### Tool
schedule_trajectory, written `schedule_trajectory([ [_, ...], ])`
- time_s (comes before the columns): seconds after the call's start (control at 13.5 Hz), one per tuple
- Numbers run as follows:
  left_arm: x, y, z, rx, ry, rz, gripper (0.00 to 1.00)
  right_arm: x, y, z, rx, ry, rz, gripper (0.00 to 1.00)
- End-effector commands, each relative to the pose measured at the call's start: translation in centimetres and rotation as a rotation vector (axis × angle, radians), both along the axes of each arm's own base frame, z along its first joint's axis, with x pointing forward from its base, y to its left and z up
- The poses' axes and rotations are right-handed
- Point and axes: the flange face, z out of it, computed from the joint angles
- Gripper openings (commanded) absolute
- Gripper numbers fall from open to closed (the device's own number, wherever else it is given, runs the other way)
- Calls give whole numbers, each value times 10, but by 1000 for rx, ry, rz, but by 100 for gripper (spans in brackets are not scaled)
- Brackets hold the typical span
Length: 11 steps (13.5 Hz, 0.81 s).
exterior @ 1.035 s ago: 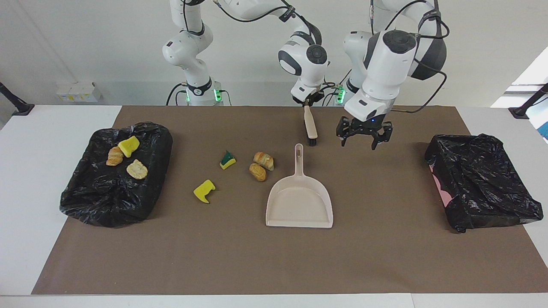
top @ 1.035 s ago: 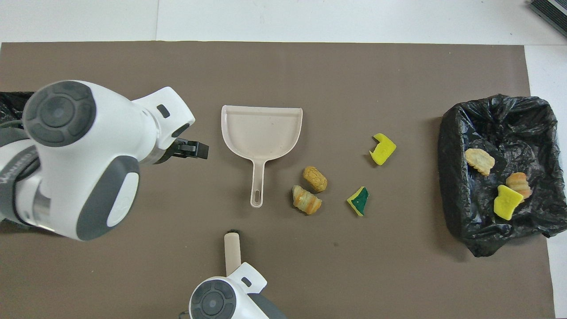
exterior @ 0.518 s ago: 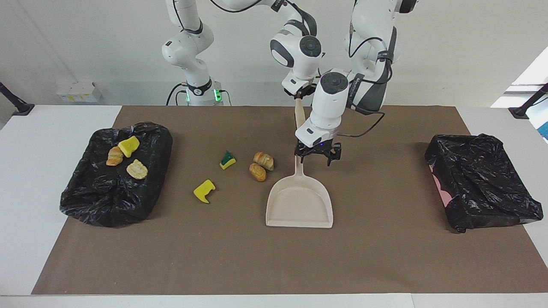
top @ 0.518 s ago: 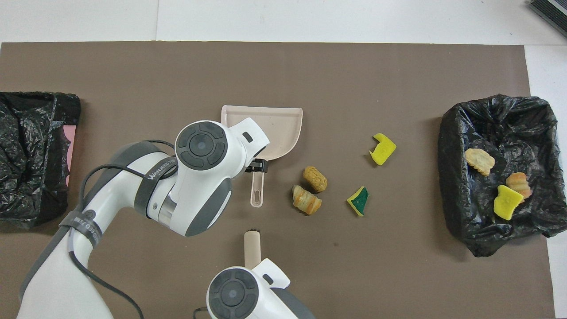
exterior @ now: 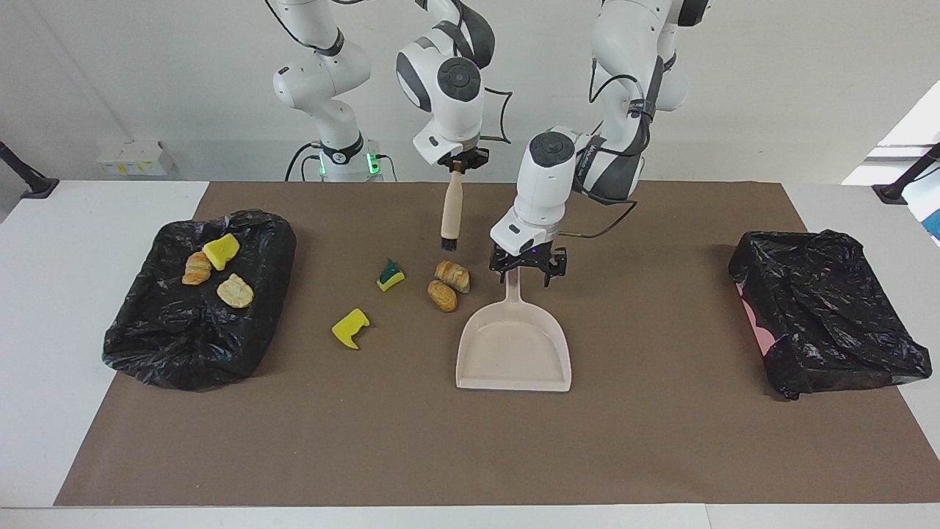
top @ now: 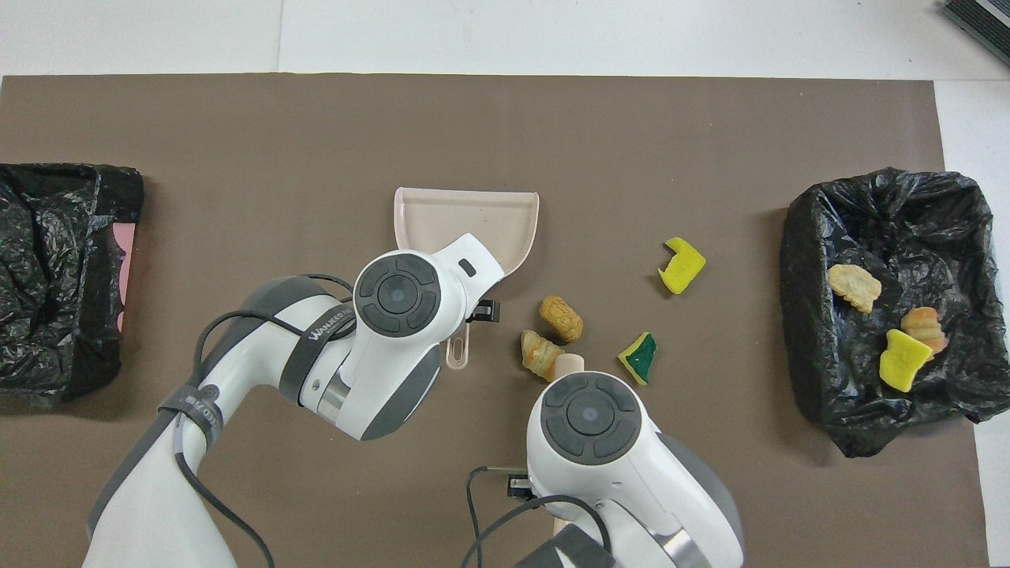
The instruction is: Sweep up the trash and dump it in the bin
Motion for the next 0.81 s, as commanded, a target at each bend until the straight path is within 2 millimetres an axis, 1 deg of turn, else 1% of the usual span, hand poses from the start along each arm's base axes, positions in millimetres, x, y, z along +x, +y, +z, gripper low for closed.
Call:
schedule_trajectory([
  [0.0, -20, -2, -3, -8, -8, 11, 100, 13, -21, -2, -58, -50, 30, 0],
  [0.07, -20, -2, -3, -9, -7, 11, 100, 27, -33, -6, -57, -64, 39, 0],
  [0.15, -21, -2, -3, -8, -8, 6, 100, 41, -41, -10, -44, -87, 55, 0],
  [0.22, -21, -2, -3, -6, -7, 3, 85, 56, -50, -12, -34, -108, 49, 0],
  [0.3, -20, -3, -2, -8, -10, -5, 70, 68, -60, -20, -36, -103, 49, 0],
  [0.37, -20, -3, -2, -7, -9, -6, 51, 78, -73, -24, -40, -105, 64, 0],
  [0.44, -21, -2, -3, -3, -4, -5, 38, 88, -93, -28, -40, -103, 55, 0],
  [0.52, -22, -2, -3, 2, 2, -6, 27, 99, -117, -31, -35, -94, 37, 0],
  [0.59, -22, -2, -2, 3, 3, -8, 21, 108, -139, -36, -32, -87, 15, 0],
  [0.67, -22, -2, -2, 3, 3, -6, 15, 112, -157, -40, -45, -84, 3, 0],
  [0.74, -21, -2, -1, 3, 1, -7, 13, 111, -169, -48, -72, -76, 10, 0],
])
